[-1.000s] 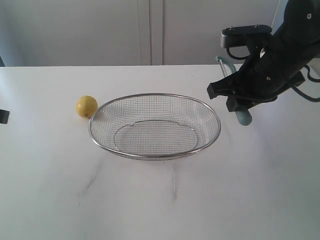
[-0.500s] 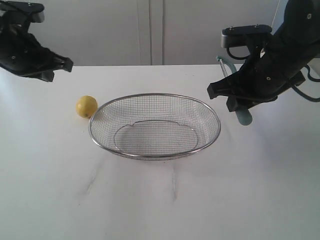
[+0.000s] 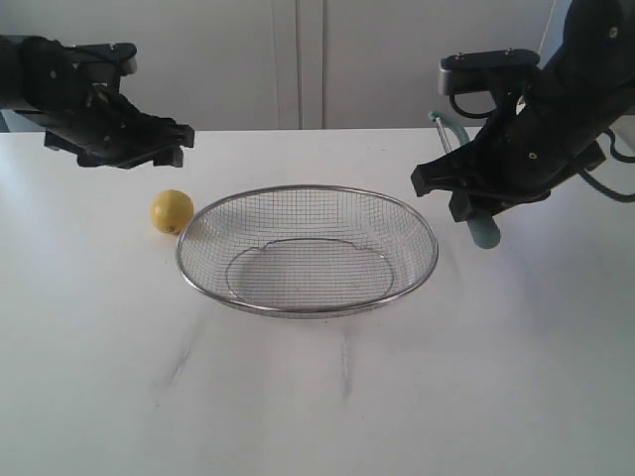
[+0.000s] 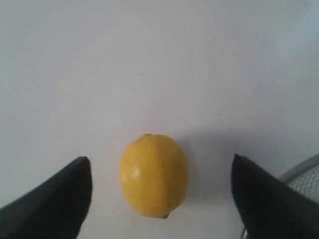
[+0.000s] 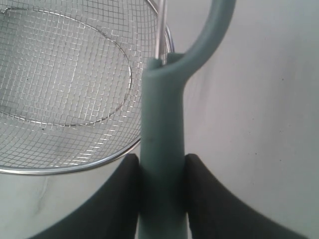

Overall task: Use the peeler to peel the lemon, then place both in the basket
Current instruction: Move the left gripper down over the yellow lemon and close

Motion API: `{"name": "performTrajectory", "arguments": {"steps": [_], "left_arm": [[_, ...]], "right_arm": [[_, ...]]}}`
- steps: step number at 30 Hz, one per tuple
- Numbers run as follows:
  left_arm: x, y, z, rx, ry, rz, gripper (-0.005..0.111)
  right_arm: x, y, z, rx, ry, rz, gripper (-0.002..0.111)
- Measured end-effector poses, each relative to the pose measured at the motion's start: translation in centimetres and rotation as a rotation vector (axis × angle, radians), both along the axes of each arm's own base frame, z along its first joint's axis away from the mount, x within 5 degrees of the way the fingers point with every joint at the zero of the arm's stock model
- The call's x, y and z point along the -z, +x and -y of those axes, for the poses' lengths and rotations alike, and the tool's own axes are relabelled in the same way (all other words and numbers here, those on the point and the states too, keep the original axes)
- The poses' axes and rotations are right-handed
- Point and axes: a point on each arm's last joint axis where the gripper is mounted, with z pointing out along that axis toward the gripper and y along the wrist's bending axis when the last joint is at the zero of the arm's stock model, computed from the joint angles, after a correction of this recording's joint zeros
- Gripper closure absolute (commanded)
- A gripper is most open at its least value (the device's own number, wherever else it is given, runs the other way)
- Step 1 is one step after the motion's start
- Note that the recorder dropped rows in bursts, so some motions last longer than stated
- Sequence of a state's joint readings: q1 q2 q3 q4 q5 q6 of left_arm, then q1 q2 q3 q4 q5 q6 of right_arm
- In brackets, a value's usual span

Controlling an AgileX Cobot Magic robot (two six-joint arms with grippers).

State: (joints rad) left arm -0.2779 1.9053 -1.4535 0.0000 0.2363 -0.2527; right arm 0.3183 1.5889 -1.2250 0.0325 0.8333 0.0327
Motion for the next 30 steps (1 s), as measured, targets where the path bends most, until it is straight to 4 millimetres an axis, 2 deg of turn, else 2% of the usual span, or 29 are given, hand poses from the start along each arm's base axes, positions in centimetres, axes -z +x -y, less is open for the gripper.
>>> {"name": "performTrajectory", "arguments": {"steps": [9, 19, 30], "left_arm": [[3.3, 1.4, 0.3, -0.022, -0.012, -0.008, 0.019], [6.2, 2.1, 0.5, -0.027, -0.006, -0.027, 0.019], [7.5, 2.3, 0.6, -0.035, -0.007, -0.055, 0.019]], "right_arm": [[0.0, 0.0, 0.0, 0.0, 0.0, 0.0, 0.108], [0.0, 0.0, 0.0, 0.0, 0.001, 0.002, 0.108], [0.0, 0.0, 0.0, 0.0, 0.001, 0.002, 0.108]]}}
